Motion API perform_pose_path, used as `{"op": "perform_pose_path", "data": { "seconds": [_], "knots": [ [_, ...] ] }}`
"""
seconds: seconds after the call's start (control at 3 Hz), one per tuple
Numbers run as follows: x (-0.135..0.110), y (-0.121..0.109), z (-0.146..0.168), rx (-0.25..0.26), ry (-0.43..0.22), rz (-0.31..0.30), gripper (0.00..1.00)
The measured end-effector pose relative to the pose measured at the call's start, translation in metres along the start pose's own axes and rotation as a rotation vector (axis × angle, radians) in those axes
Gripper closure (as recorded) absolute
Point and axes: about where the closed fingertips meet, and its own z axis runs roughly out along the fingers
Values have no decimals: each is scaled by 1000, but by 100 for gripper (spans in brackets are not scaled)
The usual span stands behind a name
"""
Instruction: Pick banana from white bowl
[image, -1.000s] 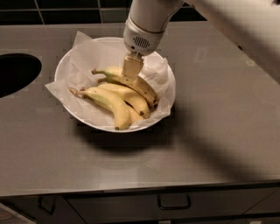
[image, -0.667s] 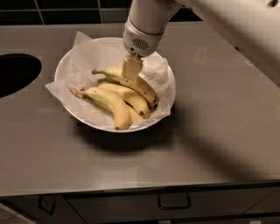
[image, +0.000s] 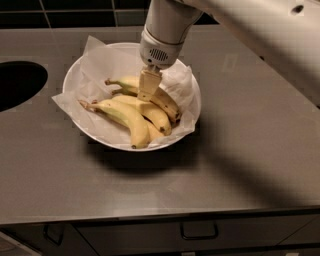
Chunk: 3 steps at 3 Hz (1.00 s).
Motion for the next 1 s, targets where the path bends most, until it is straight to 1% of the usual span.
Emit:
{"op": "perform_pose_path", "data": {
  "seconds": [0.33,0.67,1.0],
  "knots": [
    [2,-1,5,-6,5,5,47],
    [4,-1,8,-10,9,9,66],
    [5,-1,10,-13,15,13,89]
  ]
}}
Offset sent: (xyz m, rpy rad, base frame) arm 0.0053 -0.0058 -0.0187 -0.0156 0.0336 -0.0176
